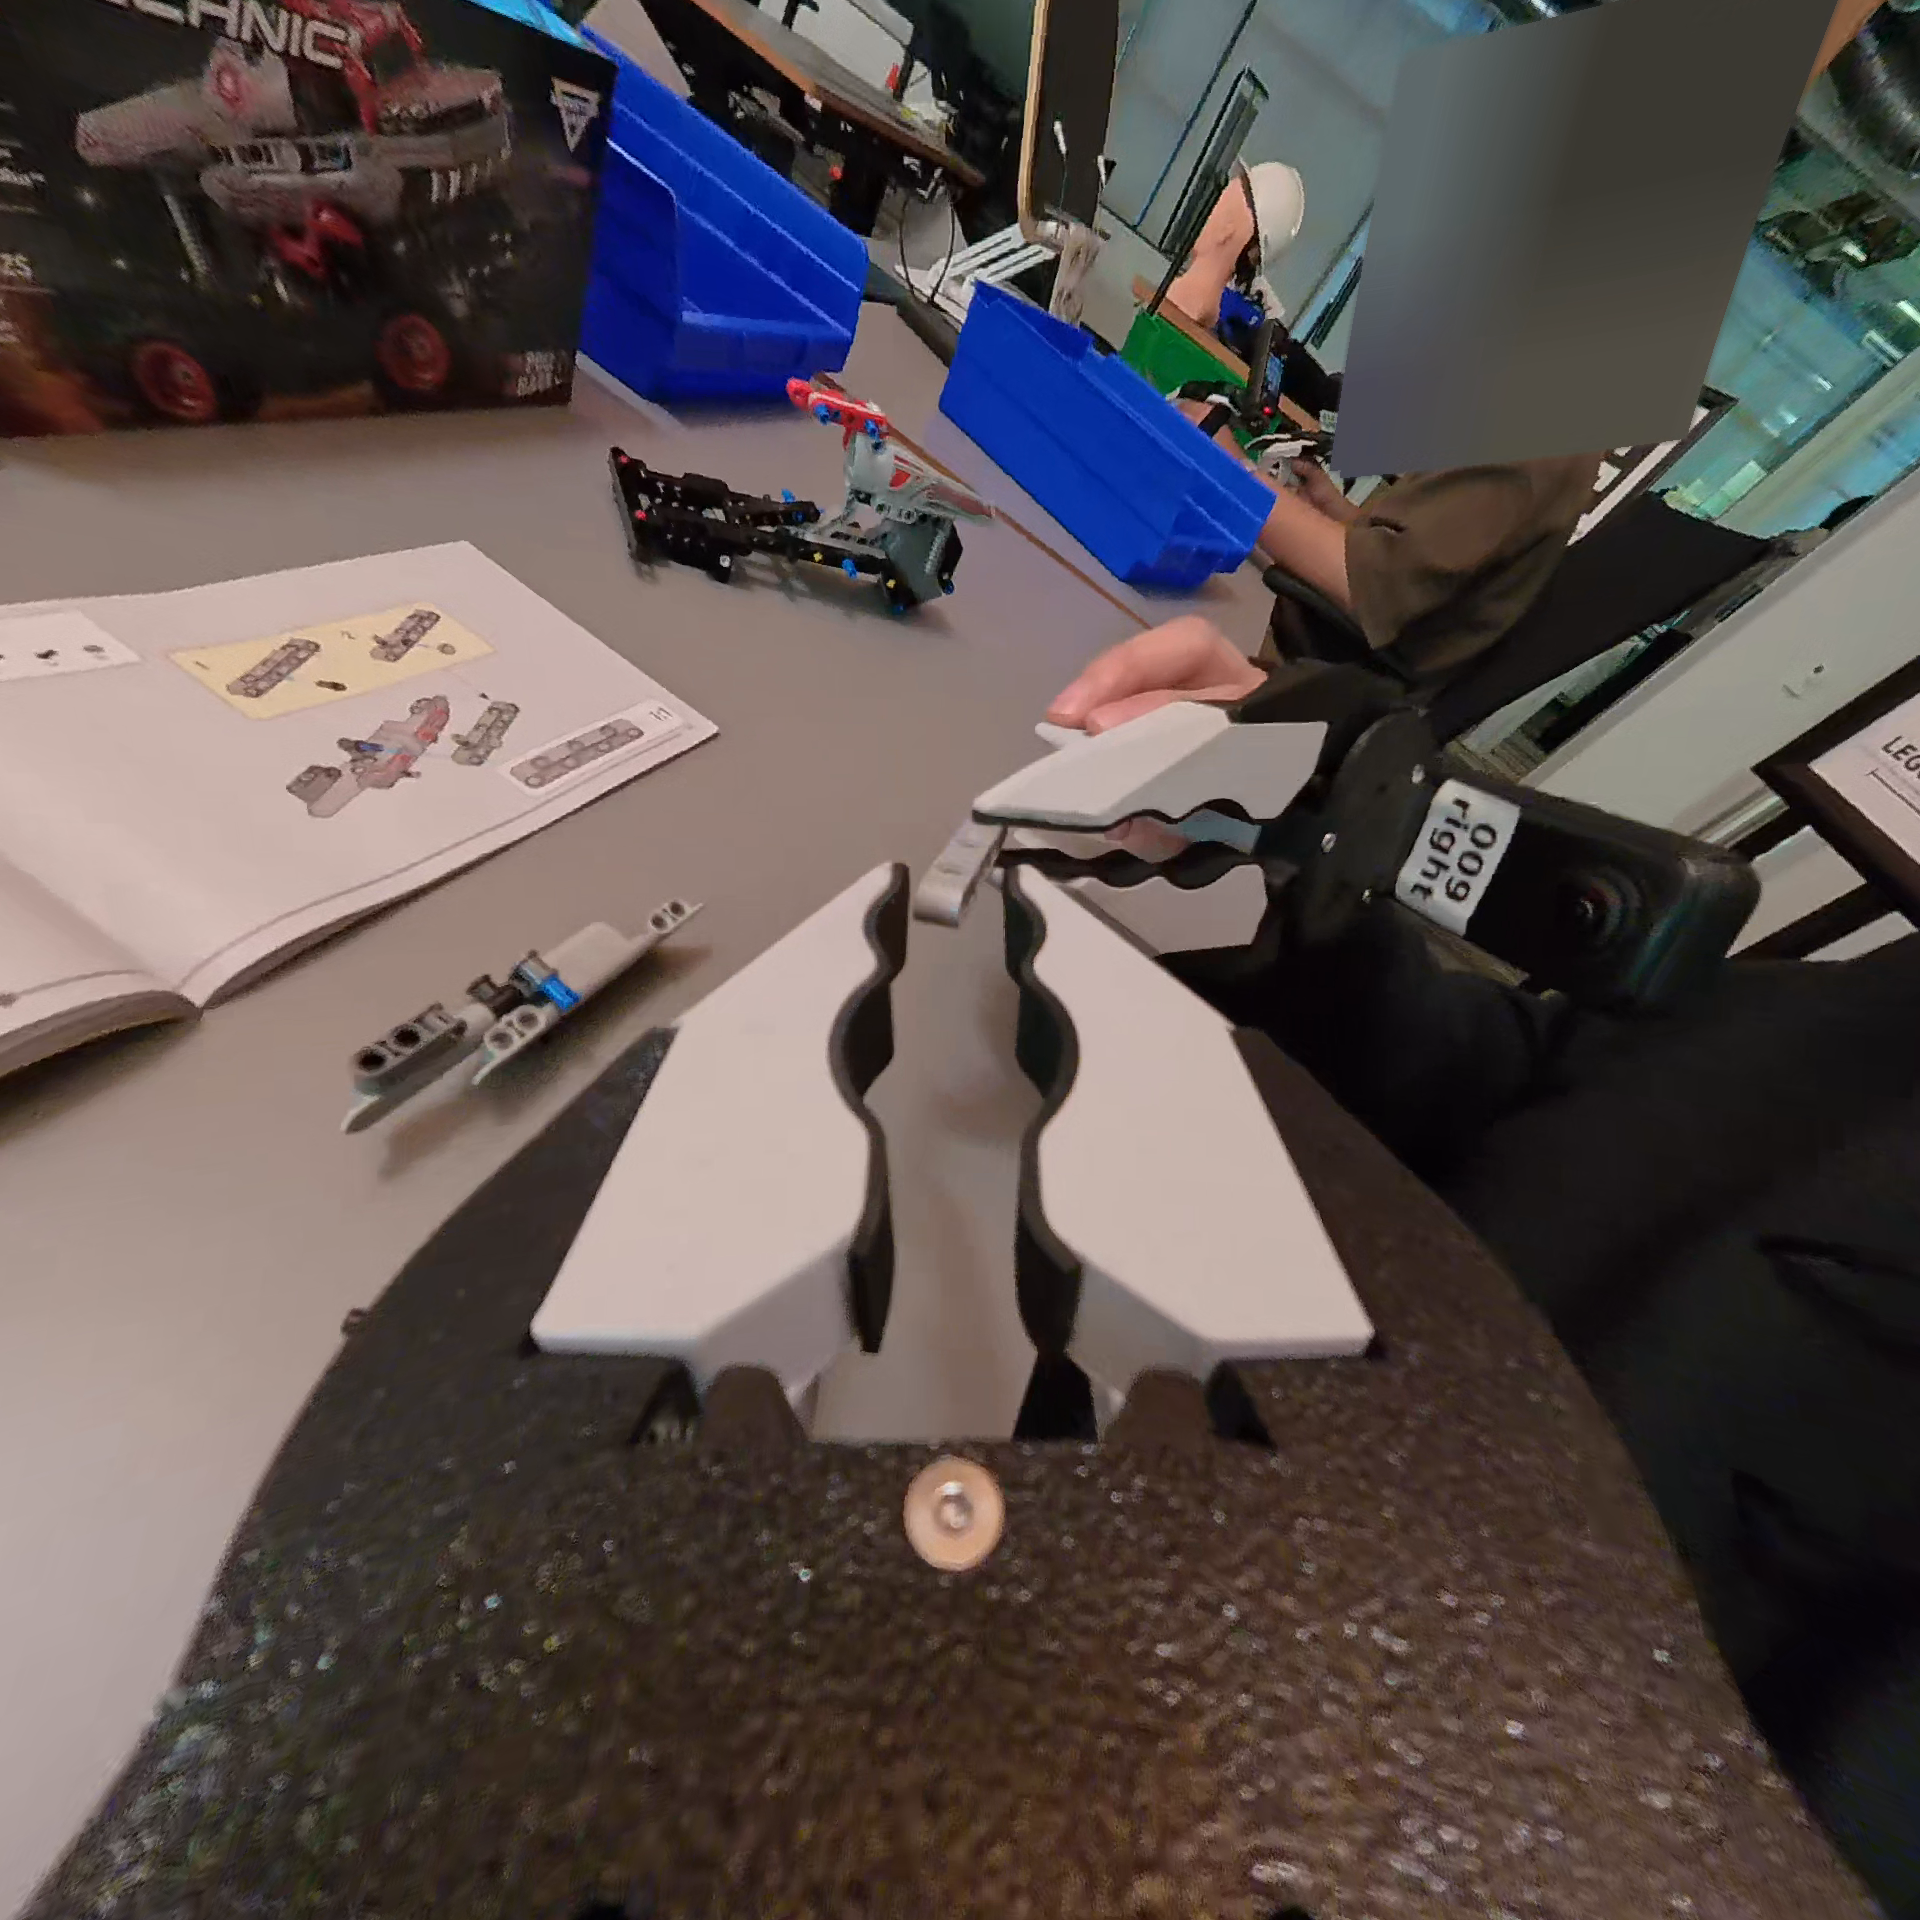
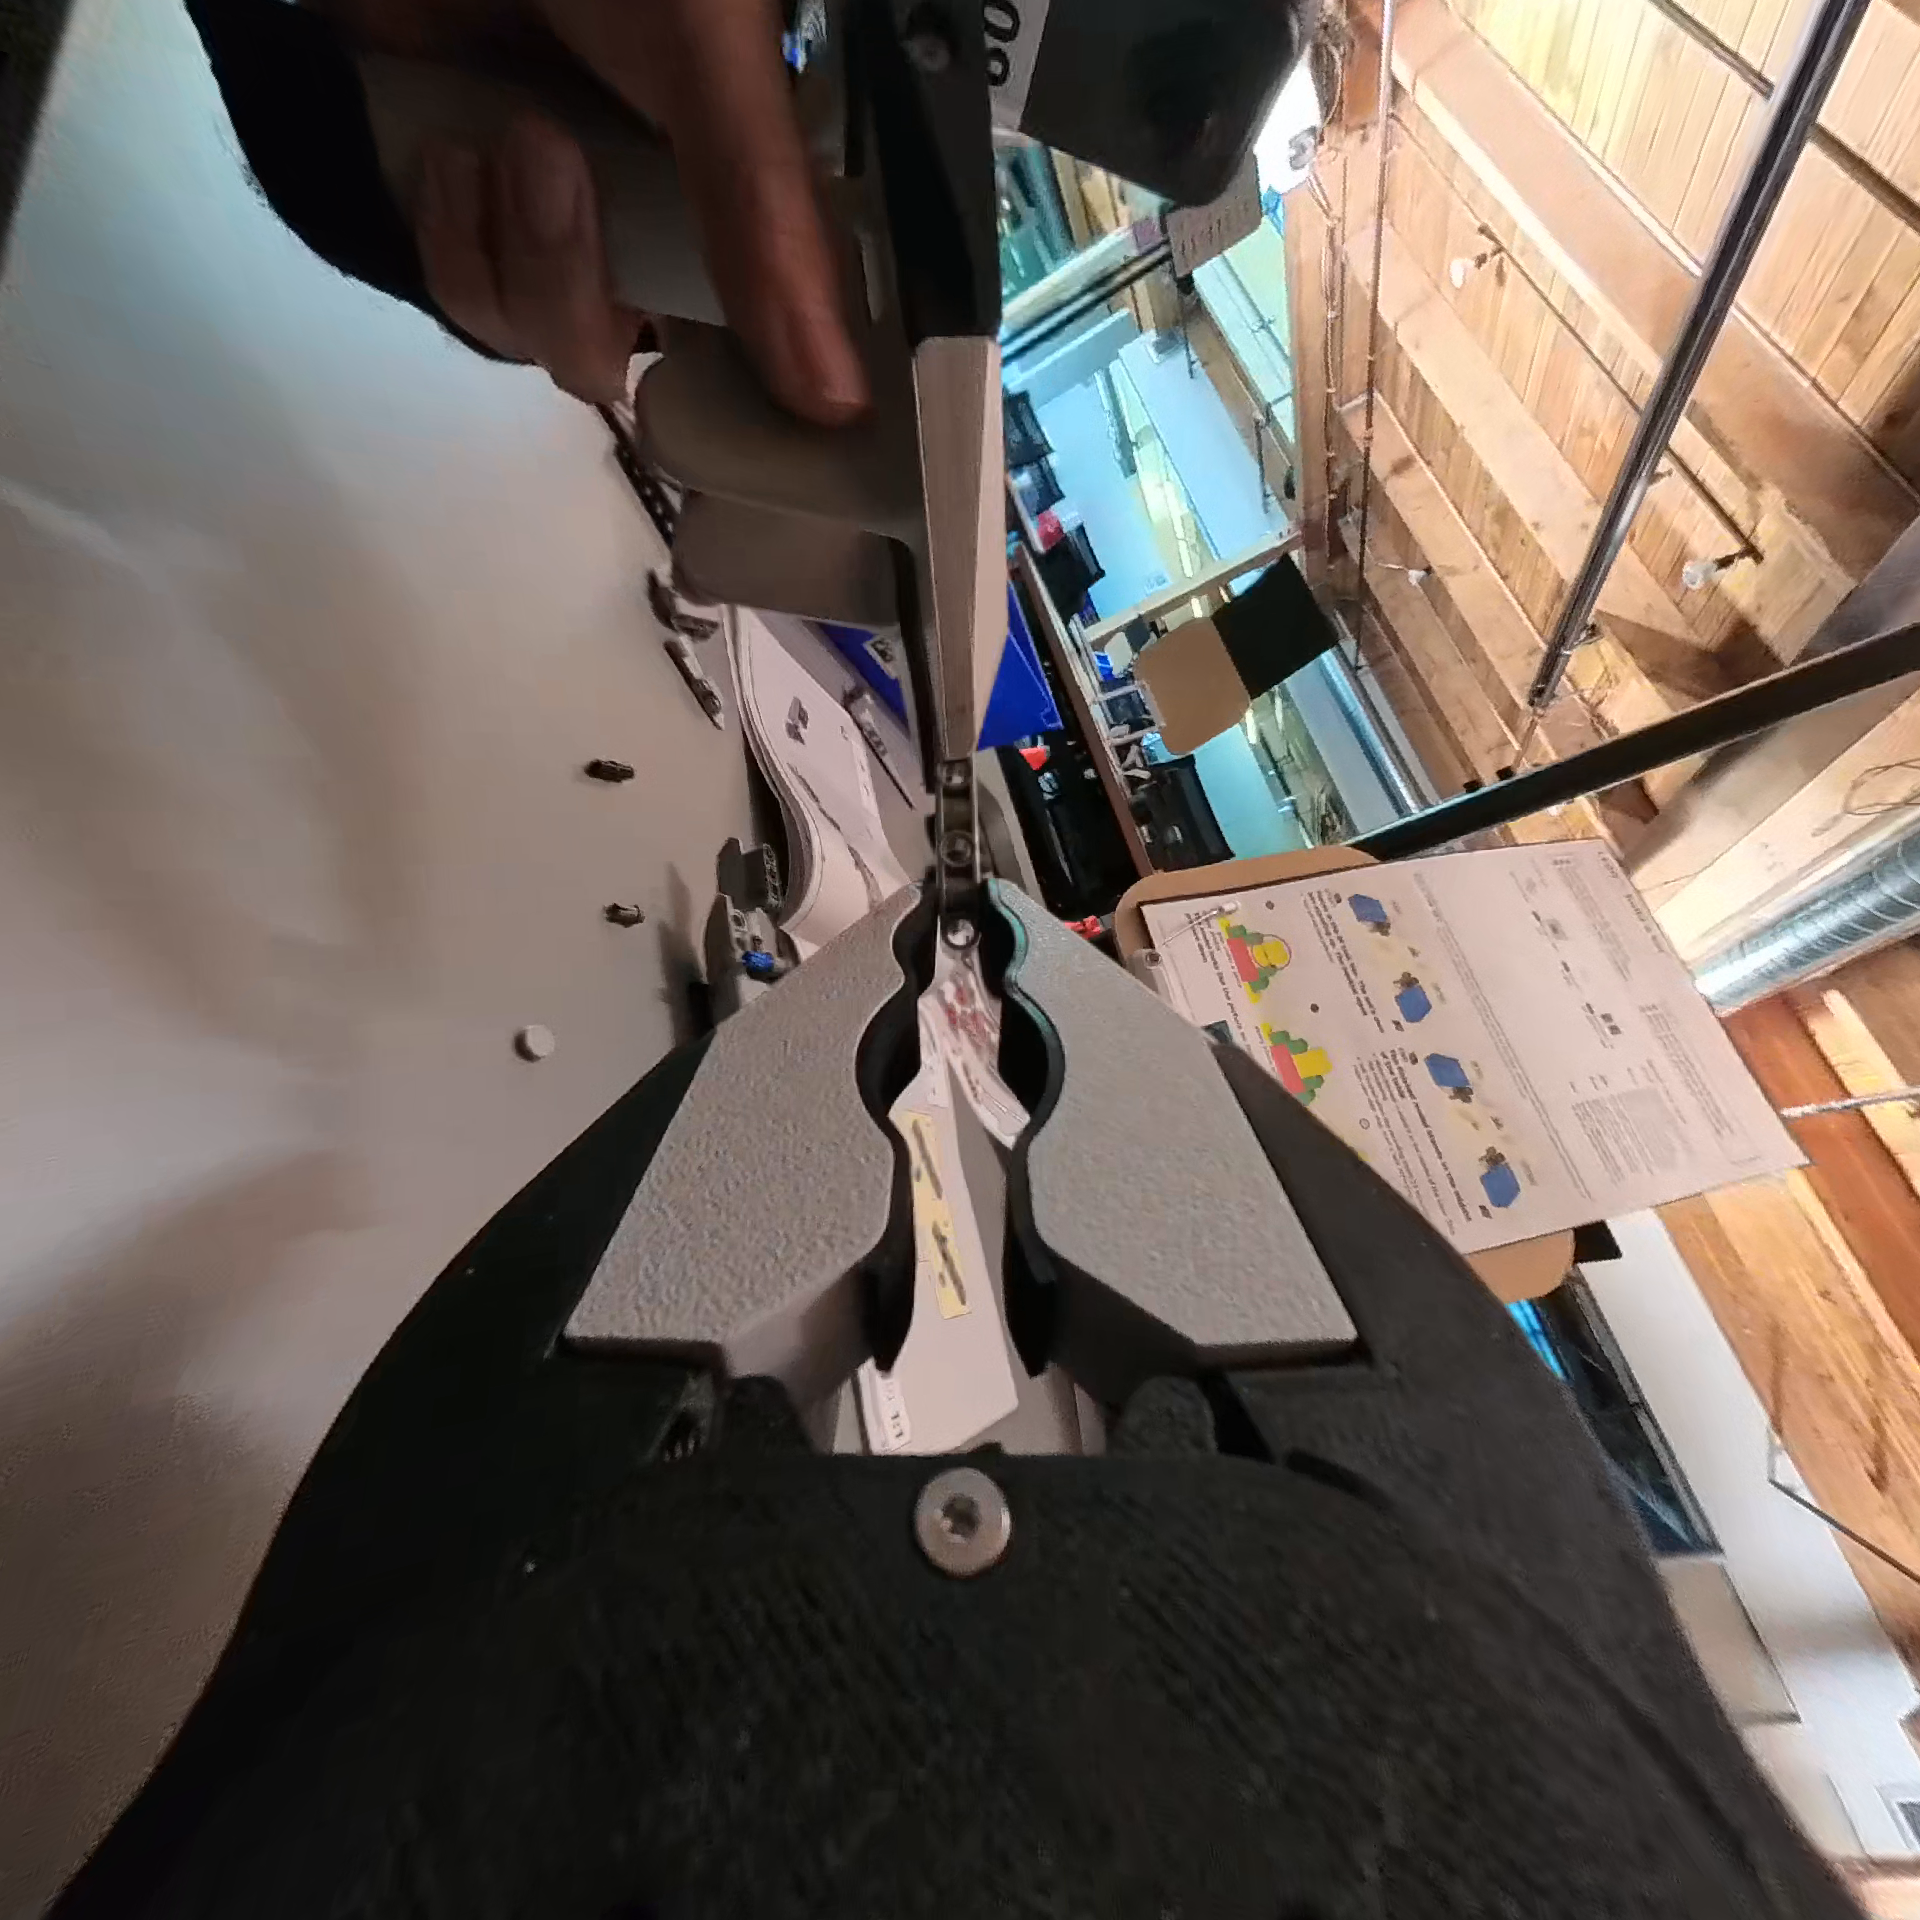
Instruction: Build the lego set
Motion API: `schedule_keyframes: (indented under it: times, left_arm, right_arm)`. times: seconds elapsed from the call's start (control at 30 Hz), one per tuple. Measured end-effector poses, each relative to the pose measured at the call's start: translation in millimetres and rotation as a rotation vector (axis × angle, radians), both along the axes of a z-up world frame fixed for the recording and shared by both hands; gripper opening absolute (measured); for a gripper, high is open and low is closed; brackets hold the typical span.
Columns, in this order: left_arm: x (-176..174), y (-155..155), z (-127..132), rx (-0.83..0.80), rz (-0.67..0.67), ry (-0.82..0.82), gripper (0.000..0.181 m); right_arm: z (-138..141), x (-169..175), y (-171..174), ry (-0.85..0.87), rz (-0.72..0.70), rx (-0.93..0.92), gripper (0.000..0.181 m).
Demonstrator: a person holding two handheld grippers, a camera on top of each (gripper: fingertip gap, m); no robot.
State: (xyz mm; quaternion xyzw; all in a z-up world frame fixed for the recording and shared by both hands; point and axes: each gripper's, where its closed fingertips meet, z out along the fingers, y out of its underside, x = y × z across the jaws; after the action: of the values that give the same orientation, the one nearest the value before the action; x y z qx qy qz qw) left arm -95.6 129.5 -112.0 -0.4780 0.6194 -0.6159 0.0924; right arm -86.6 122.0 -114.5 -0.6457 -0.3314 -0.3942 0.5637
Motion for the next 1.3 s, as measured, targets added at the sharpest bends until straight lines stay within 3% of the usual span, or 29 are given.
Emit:
schedule_keyframes:
  times: [0.2,0.3,0.4,0.5,0.6,0.67,0.83,1.07,1.3]
  left_arm:
    - [-12,-7,-1,0.068,-0.013,-0.055,0.006]
    - [-14,-7,-8,0.164,-0.033,-0.099,0.006]
    - [-12,-3,-13,0.232,-0.048,-0.166,0.006]
    - [-8,-3,-7,0.167,-0.073,-0.214,0.006]
    - [-4,-7,5,0.063,-0.102,-0.281,0.006]
    - [0,-7,10,0.022,-0.099,-0.312,0.006]
    - [11,-8,13,-0.013,-0.082,-0.366,0.006]
    - [21,-5,16,0.018,-0.028,-0.409,0.005]
    - [32,-12,15,0.107,-0.026,-0.395,0.006]
  right_arm:
    - [-5,-12,-3,0.080,0.088,-0.083,0.006]
    - [-12,-15,-4,0.205,0.161,-0.144,0.007]
    - [-23,-18,-11,0.550,0.288,-0.297,0.026]
    - [-20,-4,-14,0.948,0.333,-0.371,0.048]
    - [-6,8,-13,1.158,0.438,-0.311,0.049]
    - [7,10,-15,1.259,0.538,-0.262,0.039]
    - [7,17,-6,1.283,0.608,-0.215,0.035]
    - [14,10,2,1.307,0.767,-0.119,0.012]
    - [20,18,2,1.332,0.781,-0.061,0.010]
